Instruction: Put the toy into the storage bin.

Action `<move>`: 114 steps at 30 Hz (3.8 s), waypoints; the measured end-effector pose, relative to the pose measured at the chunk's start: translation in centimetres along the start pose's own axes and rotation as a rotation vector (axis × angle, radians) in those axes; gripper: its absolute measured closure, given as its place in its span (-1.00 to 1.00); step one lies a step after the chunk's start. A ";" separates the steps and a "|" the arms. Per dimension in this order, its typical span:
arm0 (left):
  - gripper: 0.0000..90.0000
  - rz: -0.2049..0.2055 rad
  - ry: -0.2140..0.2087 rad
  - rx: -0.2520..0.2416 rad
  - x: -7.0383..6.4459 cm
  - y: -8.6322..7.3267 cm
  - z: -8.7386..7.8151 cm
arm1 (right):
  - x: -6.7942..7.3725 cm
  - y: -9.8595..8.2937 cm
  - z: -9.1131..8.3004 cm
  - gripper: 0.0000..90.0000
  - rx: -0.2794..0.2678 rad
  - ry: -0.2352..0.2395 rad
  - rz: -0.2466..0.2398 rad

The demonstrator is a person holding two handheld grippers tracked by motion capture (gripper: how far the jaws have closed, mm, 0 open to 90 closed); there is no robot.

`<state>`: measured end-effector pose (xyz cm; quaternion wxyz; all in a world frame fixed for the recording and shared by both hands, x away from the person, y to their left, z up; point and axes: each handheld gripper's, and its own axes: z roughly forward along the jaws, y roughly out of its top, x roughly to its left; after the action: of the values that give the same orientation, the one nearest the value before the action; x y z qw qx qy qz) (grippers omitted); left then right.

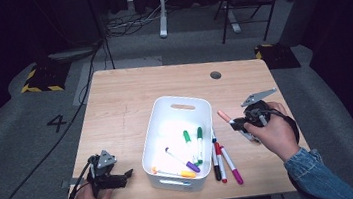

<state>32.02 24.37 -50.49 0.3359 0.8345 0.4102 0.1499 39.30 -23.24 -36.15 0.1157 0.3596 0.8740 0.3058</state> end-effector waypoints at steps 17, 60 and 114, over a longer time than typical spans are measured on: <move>-0.69 -0.001 -0.002 0.008 -0.1 -0.1 -0.1 | 3.3 3.2 -1.4 0.72 -0.054 0.083 -0.080; -0.69 -0.001 0.002 0.000 0.0 0.0 0.0 | 9.8 7.8 3.2 0.72 -0.040 0.215 -0.243; -0.69 -0.001 0.002 0.000 0.0 0.0 0.0 | 11.6 6.0 5.5 0.13 0.043 0.231 -0.334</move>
<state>32.03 24.37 -50.49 0.3356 0.8342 0.4109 0.1506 36.63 -9.32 -36.56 0.0561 0.1744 0.9352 0.3030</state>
